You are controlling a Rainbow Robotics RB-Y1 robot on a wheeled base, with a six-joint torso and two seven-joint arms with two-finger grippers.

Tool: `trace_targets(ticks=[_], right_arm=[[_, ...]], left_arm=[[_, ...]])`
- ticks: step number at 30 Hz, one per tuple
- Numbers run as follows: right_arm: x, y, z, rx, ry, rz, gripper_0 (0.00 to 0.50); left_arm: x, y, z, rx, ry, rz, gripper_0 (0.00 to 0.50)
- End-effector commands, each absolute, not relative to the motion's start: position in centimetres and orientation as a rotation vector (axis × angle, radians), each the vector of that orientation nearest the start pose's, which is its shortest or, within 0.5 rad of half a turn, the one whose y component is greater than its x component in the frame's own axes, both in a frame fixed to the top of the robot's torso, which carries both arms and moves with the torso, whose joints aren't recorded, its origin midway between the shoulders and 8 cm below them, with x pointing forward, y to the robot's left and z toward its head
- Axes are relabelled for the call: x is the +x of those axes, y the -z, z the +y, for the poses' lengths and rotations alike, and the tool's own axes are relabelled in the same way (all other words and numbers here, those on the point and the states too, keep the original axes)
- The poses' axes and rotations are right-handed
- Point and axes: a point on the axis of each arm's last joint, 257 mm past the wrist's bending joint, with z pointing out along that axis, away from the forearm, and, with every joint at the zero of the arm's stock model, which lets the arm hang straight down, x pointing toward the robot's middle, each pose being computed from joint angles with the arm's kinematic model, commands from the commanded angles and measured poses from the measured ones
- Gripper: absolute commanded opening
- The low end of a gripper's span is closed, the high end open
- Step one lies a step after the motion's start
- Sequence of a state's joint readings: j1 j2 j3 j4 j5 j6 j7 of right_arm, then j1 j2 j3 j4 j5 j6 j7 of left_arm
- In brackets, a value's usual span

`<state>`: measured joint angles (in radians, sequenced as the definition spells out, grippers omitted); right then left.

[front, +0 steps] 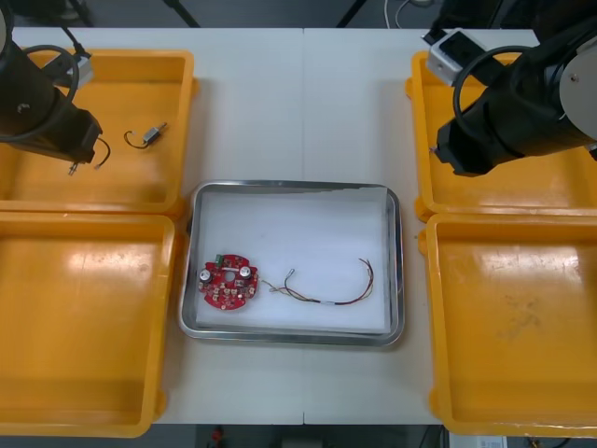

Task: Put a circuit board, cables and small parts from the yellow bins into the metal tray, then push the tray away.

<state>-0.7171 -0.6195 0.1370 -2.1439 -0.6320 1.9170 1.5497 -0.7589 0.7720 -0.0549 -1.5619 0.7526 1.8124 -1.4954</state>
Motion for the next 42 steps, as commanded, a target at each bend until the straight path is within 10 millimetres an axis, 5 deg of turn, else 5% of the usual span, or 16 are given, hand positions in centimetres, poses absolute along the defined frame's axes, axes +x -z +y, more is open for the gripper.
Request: trace_targets(ticks=[1, 8, 21, 30, 42], right_arm=[[48.9, 5.3, -23.9, -0.607, 0.249, 2.331, 0.5], [50.1, 6.0, -27.9, -0.464, 0.264, 2.411, 0.5], [52.8, 6.9, -32.2, -0.232, 0.266, 2.549, 0.5], [55.1, 6.8, -33.4, -0.076, 0.258, 2.584, 0.5], [59.9, 6.7, -32.0, -0.107, 0.179, 2.514, 0.5]], left_arm=[[50.5, 8.3, 29.3, 0.069, 0.041, 2.653, 0.0], [48.0, 8.5, 23.5, 0.052, 0.056, 2.638, 0.0], [45.4, 13.0, 15.1, 0.173, 0.124, 2.663, 0.0], [46.2, 16.6, 12.2, 0.195, 0.115, 2.651, 0.0], [48.8, 20.9, 10.7, 0.161, 0.115, 2.621, 0.0]])
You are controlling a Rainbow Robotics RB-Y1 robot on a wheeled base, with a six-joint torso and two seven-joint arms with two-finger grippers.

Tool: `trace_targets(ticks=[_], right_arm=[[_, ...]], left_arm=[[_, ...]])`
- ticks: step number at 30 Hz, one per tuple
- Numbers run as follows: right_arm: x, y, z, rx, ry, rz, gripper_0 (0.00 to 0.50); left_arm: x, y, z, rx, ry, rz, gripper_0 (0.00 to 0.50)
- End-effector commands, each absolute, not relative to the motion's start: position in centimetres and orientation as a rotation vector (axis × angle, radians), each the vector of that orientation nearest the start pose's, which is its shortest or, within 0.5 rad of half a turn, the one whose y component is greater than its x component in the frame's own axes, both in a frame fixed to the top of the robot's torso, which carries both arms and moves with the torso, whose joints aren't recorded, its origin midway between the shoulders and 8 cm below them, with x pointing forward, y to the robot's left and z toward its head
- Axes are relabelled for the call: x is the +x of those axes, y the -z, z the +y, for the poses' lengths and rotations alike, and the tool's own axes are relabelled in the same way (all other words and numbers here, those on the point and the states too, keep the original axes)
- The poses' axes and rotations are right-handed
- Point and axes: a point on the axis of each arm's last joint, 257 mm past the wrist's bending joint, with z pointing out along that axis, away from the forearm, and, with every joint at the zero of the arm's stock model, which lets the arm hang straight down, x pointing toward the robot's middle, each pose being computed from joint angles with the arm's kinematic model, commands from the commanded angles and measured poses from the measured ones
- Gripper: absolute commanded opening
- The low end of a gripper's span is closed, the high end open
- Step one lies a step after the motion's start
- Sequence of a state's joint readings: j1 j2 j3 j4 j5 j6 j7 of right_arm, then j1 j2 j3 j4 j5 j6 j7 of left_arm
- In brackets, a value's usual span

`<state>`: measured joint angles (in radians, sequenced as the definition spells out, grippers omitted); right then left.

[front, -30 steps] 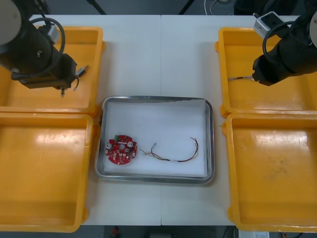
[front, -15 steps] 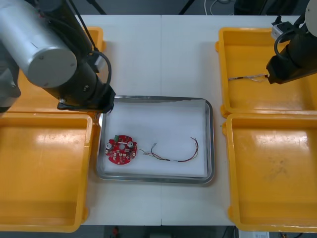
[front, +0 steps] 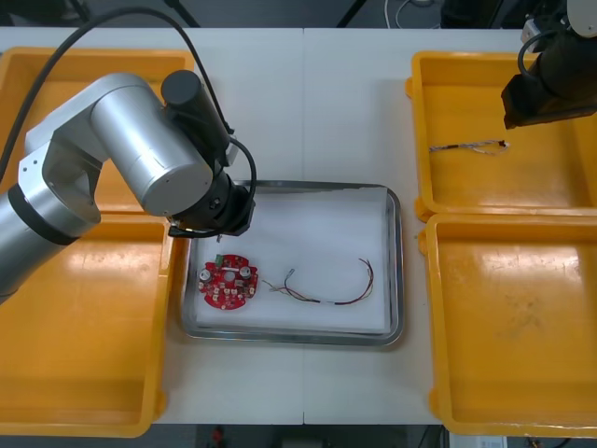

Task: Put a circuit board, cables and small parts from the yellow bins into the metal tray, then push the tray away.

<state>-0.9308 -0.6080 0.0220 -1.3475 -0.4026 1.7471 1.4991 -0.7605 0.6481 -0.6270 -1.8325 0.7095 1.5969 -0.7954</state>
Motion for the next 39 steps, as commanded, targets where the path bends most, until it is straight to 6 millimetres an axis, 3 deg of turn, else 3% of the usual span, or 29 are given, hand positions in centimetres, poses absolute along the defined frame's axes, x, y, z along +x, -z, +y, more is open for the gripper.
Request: trace_targets(ticks=[1, 9, 15, 19, 21, 22, 24, 34, 39], right_arm=[[60.2, 6.6, -32.1, -0.15, 0.191, 2.504, 0.5], [61.9, 7.1, -31.9, -0.459, 0.257, 2.441, 0.5], [64.5, 7.6, -31.6, -0.786, 0.357, 2.291, 0.5], [65.6, 8.2, -31.4, -0.889, 0.391, 2.228, 0.5], [65.9, 8.6, -31.0, -0.962, 0.412, 2.198, 0.5], [65.9, 8.7, -30.8, -1.003, 0.427, 2.182, 0.5], [66.1, 9.0, -30.6, -1.079, 0.466, 2.154, 0.5], [66.7, 10.3, -29.4, -1.393, 0.631, 2.008, 0.493], [66.6, 10.6, -30.2, -1.448, 0.634, 1.985, 0.496]], left_arm=[[48.9, 21.2, 10.6, 0.16, 0.116, 2.62, 0.0], [49.5, 22.4, 10.7, 0.152, 0.084, 2.6, 0.0], [49.6, 22.4, 10.7, 0.138, 0.087, 2.6, 0.0], [49.6, 22.4, 10.6, 0.135, 0.09, 2.598, 0.009], [49.5, 22.5, 10.6, 0.13, 0.09, 2.601, 0.352], [49.6, 22.4, 10.6, 0.129, 0.092, 2.598, 0.437], [49.6, 22.3, 10.6, 0.128, 0.095, 2.595, 0.493], [49.5, 22.2, 10.3, 0.117, 0.112, 2.594, 0.5], [49.3, 21.0, 9.9, 0.117, 0.123, 2.578, 0.5]])
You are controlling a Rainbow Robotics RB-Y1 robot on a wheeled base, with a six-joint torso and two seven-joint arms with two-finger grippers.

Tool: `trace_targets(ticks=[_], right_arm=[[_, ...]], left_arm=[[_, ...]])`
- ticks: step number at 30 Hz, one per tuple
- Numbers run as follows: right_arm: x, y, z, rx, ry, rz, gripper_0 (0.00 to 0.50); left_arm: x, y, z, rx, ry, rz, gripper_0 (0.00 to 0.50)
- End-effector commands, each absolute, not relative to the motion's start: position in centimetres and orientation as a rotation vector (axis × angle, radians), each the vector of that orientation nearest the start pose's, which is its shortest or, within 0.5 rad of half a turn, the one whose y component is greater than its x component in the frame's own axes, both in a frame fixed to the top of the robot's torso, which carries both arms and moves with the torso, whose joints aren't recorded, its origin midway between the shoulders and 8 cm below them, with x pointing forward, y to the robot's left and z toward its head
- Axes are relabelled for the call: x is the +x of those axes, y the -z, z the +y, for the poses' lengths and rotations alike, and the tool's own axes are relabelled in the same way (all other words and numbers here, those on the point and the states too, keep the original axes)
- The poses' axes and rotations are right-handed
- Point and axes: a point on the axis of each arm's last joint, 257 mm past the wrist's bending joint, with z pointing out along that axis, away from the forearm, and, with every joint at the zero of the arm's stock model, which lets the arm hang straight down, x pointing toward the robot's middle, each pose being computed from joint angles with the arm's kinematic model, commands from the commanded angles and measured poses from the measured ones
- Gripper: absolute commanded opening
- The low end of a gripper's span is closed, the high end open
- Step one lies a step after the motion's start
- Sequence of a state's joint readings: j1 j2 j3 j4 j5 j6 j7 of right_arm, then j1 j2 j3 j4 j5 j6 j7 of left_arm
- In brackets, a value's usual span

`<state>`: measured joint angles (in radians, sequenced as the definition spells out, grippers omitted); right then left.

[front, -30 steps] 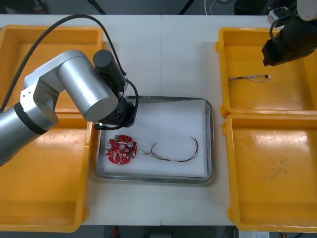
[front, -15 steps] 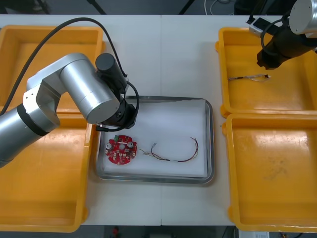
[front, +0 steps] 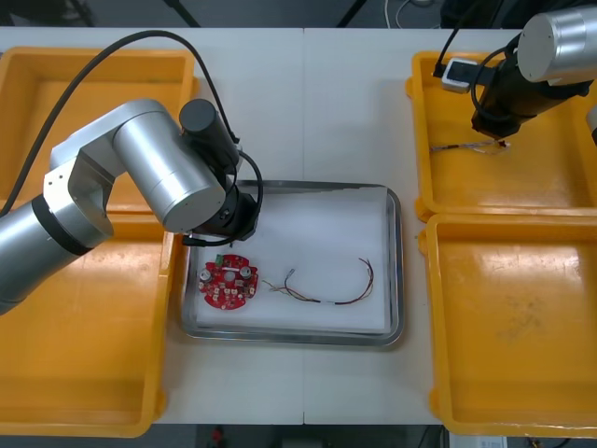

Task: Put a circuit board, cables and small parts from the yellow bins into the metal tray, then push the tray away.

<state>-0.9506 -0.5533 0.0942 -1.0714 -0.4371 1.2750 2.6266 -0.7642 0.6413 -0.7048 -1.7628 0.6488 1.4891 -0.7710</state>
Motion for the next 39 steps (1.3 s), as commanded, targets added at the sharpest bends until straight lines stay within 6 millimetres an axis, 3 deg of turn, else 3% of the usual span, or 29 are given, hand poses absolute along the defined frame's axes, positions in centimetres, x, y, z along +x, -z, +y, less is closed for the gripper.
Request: trace_targets(ticks=[1, 6, 14, 17, 22, 34, 39], right_arm=[[66.6, 10.7, -30.3, -1.443, 0.628, 1.99, 0.495], [66.5, 11.2, -31.2, -1.418, 0.611, 2.02, 0.5], [66.1, 13.0, -30.6, -1.388, 0.513, 2.062, 0.5], [65.9, 14.4, -30.0, -1.368, 0.449, 2.087, 0.5], [66.2, 14.3, -29.8, -1.356, 0.443, 2.072, 0.5], [66.5, 14.1, -29.4, -1.427, 0.491, 2.034, 0.5], [65.7, 16.0, -29.0, -1.423, 0.391, 2.07, 0.5]], left_arm=[[49.2, 20.8, 9.9, 0.115, 0.125, 2.576, 0.5], [48.3, 19.4, 10.4, 0.114, 0.099, 2.581, 0.5], [47.0, 14.7, 12.5, 0.12, 0.044, 2.541, 0.5], [46.9, 13.0, 14.2, 0.198, 0.004, 2.543, 0.5], [46.9, 10.8, 17.0, 0.294, -0.018, 2.562, 0.5], [50.0, 6.5, 22.3, 0.417, -0.032, 2.594, 0.5], [51.9, 5.4, 24.0, 0.468, -0.015, 2.563, 0.5]])
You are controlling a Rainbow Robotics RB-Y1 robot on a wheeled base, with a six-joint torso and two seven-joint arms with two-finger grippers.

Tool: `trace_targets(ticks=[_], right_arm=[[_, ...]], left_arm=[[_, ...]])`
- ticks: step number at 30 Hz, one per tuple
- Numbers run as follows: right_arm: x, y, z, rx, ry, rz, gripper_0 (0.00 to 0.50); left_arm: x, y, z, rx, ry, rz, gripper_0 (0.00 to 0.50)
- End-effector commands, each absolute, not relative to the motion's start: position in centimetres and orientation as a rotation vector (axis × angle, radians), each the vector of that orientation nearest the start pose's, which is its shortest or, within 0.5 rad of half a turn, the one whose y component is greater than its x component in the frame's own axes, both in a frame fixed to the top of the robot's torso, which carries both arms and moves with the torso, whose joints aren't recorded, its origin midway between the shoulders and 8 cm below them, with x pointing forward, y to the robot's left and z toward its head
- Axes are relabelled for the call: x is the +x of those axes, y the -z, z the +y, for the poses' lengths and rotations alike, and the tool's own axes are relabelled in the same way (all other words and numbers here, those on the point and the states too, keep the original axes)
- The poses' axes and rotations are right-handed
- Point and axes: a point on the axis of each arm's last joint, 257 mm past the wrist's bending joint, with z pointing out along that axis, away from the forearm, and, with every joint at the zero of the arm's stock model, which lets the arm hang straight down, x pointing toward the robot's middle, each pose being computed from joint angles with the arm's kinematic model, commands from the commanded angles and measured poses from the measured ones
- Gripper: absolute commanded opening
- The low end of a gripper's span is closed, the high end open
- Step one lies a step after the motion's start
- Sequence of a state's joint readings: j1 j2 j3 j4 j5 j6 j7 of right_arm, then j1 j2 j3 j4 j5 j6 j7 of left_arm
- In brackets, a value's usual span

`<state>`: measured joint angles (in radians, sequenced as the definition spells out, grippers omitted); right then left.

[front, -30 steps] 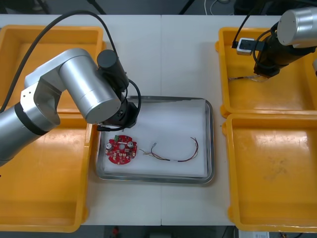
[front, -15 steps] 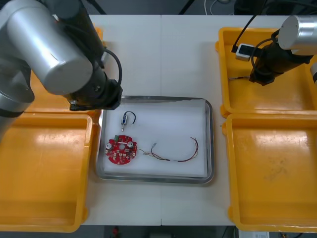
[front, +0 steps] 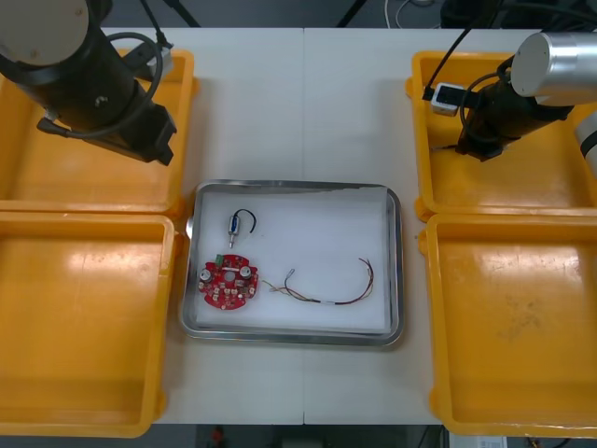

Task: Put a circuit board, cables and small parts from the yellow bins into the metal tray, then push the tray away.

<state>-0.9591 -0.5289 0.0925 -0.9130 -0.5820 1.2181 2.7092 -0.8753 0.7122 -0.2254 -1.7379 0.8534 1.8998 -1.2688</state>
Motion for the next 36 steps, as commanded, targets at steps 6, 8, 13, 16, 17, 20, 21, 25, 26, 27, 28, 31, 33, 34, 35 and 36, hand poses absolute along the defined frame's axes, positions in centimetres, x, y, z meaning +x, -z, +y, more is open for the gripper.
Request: trace_targets(ticks=[6, 8, 13, 16, 17, 20, 21, 25, 26, 27, 28, 31, 33, 34, 35, 36], right_arm=[[65.1, 17.0, -28.5, -1.411, 0.313, 2.086, 0.5], [65.1, 17.0, -28.7, -1.407, 0.312, 2.089, 0.5], [65.1, 16.9, -29.9, -1.407, 0.343, 2.101, 0.5], [65.1, 16.9, -30.8, -1.423, 0.381, 2.108, 0.5], [65.1, 17.0, -31.0, -1.429, 0.391, 2.108, 0.5], [65.1, 17.3, -31.5, -1.452, 0.429, 2.102, 0.5], [65.2, 17.3, -31.6, -1.456, 0.438, 2.099, 0.5], [65.3, 17.3, -31.6, -1.457, 0.442, 2.094, 0.5], [65.3, 17.3, -31.6, -1.458, 0.442, 2.093, 0.5], [65.3, 17.3, -31.5, -1.461, 0.443, 2.092, 0.5], [65.2, 17.7, -31.4, -1.475, 0.45, 2.091, 0.5], [65.4, 18.0, -31.2, -1.5, 0.478, 2.072, 0.5], [65.5, 18.1, -31.1, -1.503, 0.48, 2.069, 0.5], [65.5, 18.1, -31.0, -1.504, 0.478, 2.069, 0.5], [65.4, 18.2, -30.9, -1.505, 0.474, 2.069, 0.5], [65.4, 18.3, -30.9, -1.504, 0.472, 2.071, 0.5]], left_arm=[[54.0, 5.8, 25.9, 0.57, -0.035, 2.525, 0.5], [54.8, 5.9, 26.2, 0.601, -0.032, 2.503, 0.5], [56.5, 6.1, 27.0, 0.661, -0.023, 2.451, 0.5], [57.6, 6.6, 27.4, 0.689, -0.019, 2.423, 0.5], [57.8, 6.6, 27.5, 0.694, -0.02, 2.417, 0.5], [58.7, 7.1, 28.1, 0.721, -0.023, 2.393, 0.5], [58.9, 7.2, 28.2, 0.729, -0.025, 2.386, 0.5], [59.7, 7.7, 28.6, 0.757, -0.028, 2.362, 0.5], [60.0, 7.8, 28.7, 0.768, -0.03, 2.352, 0.5], [60.1, 8.0, 28.7, 0.773, -0.029, 2.349, 0.5], [60.4, 8.1, 28.8, 0.778, -0.031, 2.34, 0.5], [61.0, 8.6, 28.5, 0.77, -0.016, 2.327, 0.5], [61.3, 8.7, 28.3, 0.765, -0.016, 2.322, 0.5], [61.6, 9.0, 28.3, 0.759, -0.012, 2.319, 0.5], [61.8, 9.1, 28.2, 0.754, -0.009, 2.315, 0.5], [62.0, 9.2, 28.2, 0.75, -0.007, 2.309, 0.5]])
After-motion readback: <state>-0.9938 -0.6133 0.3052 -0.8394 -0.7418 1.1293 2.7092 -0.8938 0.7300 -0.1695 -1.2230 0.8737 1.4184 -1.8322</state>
